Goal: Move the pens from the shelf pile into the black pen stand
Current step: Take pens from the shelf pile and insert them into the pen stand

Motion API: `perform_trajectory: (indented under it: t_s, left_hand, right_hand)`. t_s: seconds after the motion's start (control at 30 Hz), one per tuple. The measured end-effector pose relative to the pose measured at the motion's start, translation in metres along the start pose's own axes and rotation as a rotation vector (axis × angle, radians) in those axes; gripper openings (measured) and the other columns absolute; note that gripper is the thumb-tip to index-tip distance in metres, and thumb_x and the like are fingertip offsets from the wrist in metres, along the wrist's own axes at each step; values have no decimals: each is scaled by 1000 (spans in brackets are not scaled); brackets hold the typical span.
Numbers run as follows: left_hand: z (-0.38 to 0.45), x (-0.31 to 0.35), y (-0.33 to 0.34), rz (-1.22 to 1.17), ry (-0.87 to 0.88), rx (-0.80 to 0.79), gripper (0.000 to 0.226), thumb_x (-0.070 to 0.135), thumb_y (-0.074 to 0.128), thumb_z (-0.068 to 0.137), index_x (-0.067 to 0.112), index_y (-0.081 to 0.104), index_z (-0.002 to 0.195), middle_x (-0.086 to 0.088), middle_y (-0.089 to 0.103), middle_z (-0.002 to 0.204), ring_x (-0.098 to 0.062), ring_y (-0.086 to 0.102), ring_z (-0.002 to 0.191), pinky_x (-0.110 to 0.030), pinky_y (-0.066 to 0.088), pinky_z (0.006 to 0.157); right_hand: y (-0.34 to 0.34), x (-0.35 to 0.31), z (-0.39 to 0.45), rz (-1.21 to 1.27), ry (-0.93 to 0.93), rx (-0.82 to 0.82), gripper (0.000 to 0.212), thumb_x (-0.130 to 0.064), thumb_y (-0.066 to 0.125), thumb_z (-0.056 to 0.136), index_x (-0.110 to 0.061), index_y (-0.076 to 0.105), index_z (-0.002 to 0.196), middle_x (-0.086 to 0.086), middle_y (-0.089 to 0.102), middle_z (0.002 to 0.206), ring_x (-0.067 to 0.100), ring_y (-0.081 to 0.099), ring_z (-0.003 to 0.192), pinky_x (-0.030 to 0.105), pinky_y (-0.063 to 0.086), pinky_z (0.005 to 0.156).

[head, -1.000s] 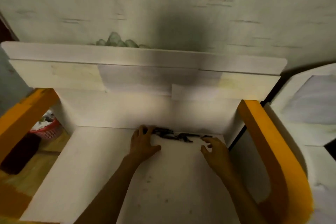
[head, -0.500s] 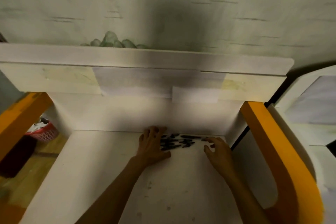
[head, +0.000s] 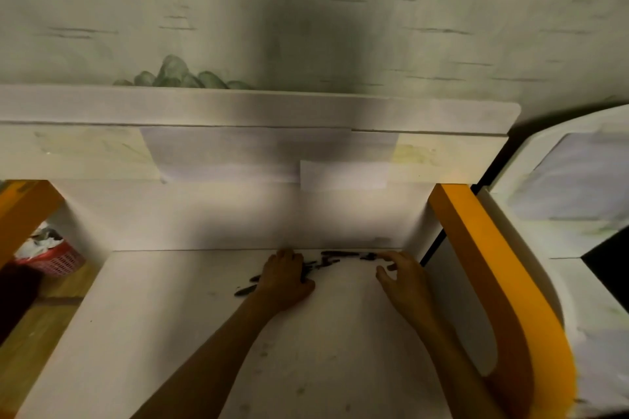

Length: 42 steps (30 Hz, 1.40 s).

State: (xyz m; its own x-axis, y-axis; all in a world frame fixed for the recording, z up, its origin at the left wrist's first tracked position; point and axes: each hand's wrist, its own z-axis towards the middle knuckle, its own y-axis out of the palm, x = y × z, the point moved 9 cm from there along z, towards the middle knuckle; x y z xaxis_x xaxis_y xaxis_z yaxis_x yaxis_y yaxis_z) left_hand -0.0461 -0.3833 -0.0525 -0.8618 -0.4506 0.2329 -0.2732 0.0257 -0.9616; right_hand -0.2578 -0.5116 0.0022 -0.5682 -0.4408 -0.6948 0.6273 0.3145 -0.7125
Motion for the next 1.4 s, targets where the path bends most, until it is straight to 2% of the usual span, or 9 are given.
perform_trajectory:
  t_s: [0.27,0.4,0.53,0.7,0.8,0.9,1.07,1.27,1.4]
  left_hand:
    - [-20,-10,-30,-176,-92,321,20,33,56,95,18,53,107,-2,69,88,-26,66,77,-30,40,61]
    - [-32,-13,-64,-603,-105,673,19,17,68,91,16,48,93,-3,61,63,-22,59,50,-33,47,46]
    - [-58,-16,-78,-911,-163,924,28,20,75,88,17,47,83,7,50,60,-11,51,50,-24,45,48]
    - [-54,-17,-33,-843,-156,751,23,18,76,87,21,55,79,8,58,66,-10,60,62,-25,44,57]
    - [-33,-5,-35,-726,-214,507,18,38,65,94,21,63,99,2,70,82,-20,67,77,-25,37,58]
    - [-5,29,-45,-384,-67,369,33,49,55,97,23,59,117,1,71,101,-21,67,91,-27,39,64]
    - [29,77,-23,-151,145,235,35,42,55,99,21,59,126,-6,52,128,-27,62,98,-30,43,71]
    - [31,90,-8,103,213,177,26,19,53,97,8,58,120,-14,53,125,-35,60,99,-42,47,71]
    - [25,76,-4,194,245,12,36,32,82,78,8,67,100,-10,66,90,-23,66,67,-27,47,52]
  right_hand:
    - [-2,-4,0,-15,-7,4,28,-17,66,89,-20,68,116,-4,61,117,9,58,91,16,41,71]
    - [0,-8,1,-19,-26,2,26,-15,66,88,-22,68,113,-4,61,114,9,59,88,9,38,68]
    - [2,-13,-3,-18,-41,4,27,-13,66,88,-21,68,114,-5,60,114,9,59,88,14,40,69]
    - [1,-13,-4,-10,-57,0,26,-13,66,89,-21,69,113,-4,60,115,12,60,90,18,43,71]
    - [-3,-13,-3,9,-53,21,23,-13,67,88,-23,70,109,-5,61,112,10,60,89,12,42,69]
    - [-8,-14,-4,24,-54,50,23,-13,66,88,-24,70,108,-8,61,110,8,60,90,19,48,73]
    - [-12,-10,-6,10,-74,51,27,-12,66,87,-24,70,111,-10,62,111,7,59,95,17,47,78]
    - [-14,-8,-10,-41,-48,42,23,-16,67,86,-22,69,108,-9,60,108,6,58,92,11,38,71]
    - [-8,-5,-11,-25,-42,13,23,-18,65,89,-22,68,112,-9,59,110,5,57,91,8,37,70]
